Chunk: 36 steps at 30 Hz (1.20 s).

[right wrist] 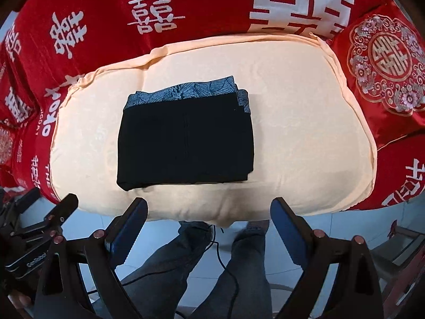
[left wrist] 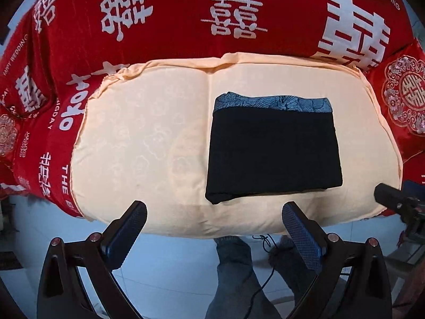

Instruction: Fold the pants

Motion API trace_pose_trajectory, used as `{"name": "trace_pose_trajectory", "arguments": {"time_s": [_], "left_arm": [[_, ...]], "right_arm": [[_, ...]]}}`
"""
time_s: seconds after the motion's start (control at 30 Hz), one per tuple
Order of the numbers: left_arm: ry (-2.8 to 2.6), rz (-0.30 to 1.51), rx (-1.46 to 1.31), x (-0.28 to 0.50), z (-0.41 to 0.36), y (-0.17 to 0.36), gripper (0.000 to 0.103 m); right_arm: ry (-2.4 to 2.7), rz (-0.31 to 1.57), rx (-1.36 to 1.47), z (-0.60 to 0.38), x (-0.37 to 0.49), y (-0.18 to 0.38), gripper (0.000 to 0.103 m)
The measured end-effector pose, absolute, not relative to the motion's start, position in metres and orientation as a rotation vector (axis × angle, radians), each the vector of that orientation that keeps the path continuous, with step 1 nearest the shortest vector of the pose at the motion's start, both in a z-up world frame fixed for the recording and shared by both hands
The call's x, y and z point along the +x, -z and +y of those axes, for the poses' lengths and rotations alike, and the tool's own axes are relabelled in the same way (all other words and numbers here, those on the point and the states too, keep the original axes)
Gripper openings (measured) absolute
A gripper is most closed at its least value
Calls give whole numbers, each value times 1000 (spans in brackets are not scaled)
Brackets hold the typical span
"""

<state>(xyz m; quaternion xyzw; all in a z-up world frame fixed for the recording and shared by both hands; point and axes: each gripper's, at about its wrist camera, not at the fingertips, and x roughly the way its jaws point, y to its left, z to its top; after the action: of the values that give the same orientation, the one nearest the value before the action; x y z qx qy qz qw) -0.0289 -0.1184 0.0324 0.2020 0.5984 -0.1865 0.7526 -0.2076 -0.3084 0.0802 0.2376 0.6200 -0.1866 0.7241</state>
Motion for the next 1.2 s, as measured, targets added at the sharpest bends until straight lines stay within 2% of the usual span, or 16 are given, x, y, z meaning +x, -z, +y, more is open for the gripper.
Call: {"name": "trace_pose_trajectory", "arguments": {"time_s": [1.2], "left_arm": [[423, 1308, 471, -47, -129, -41, 102]], "right_arm": [[407, 1403, 440, -298, -214, -86, 95]]}}
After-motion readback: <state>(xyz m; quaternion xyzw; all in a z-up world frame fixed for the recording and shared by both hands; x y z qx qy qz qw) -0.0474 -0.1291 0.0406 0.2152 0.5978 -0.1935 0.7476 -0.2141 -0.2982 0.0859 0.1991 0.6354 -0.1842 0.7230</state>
